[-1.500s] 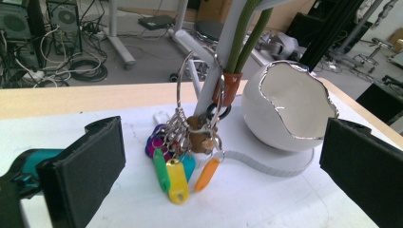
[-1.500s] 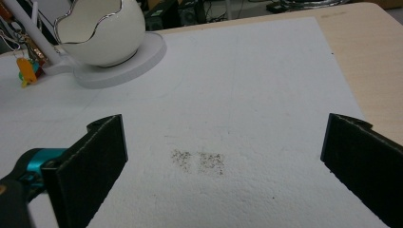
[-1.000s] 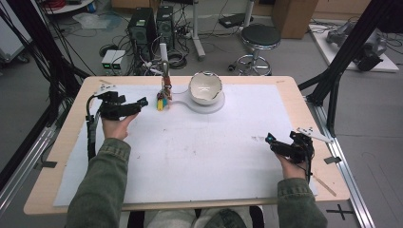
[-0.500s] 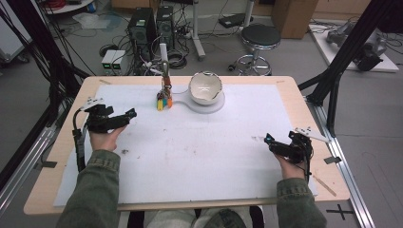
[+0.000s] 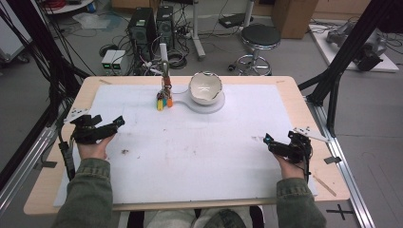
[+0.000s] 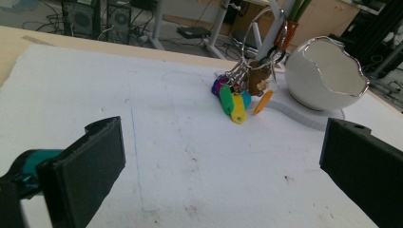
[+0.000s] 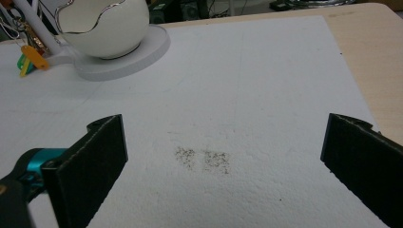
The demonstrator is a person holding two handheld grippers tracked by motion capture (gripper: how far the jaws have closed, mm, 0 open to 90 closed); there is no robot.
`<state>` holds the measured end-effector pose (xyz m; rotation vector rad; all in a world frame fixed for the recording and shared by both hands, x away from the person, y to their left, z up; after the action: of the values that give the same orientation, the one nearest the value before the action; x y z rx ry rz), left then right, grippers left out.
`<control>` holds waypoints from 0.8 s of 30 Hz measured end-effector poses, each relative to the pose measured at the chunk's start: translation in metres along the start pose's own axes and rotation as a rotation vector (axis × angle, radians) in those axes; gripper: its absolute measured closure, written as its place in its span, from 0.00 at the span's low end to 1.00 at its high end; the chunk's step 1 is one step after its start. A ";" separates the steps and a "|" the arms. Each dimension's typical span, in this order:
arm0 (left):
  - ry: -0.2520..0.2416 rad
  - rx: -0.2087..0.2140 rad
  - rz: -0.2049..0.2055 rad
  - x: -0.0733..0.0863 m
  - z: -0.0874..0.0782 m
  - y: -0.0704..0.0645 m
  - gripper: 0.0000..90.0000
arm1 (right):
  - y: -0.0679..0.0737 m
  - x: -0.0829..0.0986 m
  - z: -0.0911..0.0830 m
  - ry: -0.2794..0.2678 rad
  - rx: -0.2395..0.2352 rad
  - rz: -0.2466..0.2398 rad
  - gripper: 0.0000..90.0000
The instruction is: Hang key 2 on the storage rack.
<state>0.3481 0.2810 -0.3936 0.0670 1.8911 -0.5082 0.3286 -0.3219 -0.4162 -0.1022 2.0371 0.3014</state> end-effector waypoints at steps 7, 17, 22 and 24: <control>-0.022 -0.016 0.019 0.005 -0.011 -0.003 0.02 | 0.000 0.000 0.000 0.000 -0.003 0.001 0.01; -0.046 -0.086 0.077 0.018 -0.024 -0.001 0.02 | -0.001 0.000 -0.001 -0.002 -0.003 0.005 0.01; -0.046 -0.119 0.092 0.024 -0.033 0.002 0.02 | 0.000 0.000 -0.001 0.000 -0.005 0.001 0.01; -0.050 -0.134 0.083 0.026 -0.035 0.005 0.02 | 0.000 0.000 -0.001 0.002 -0.008 0.001 0.01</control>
<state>0.3083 0.2934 -0.4086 0.0439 1.8606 -0.3231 0.3278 -0.3216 -0.4161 -0.1063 2.0377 0.3108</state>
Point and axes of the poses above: each handheld gripper's, and its own axes: z roughly forward along the jaws, x roughly out of its underside, y roughly to its left, the point moved 1 cm from there along z, roughly forward along the jaws, and after that the axes turned 2 degrees about x, right-handed, at the moved point
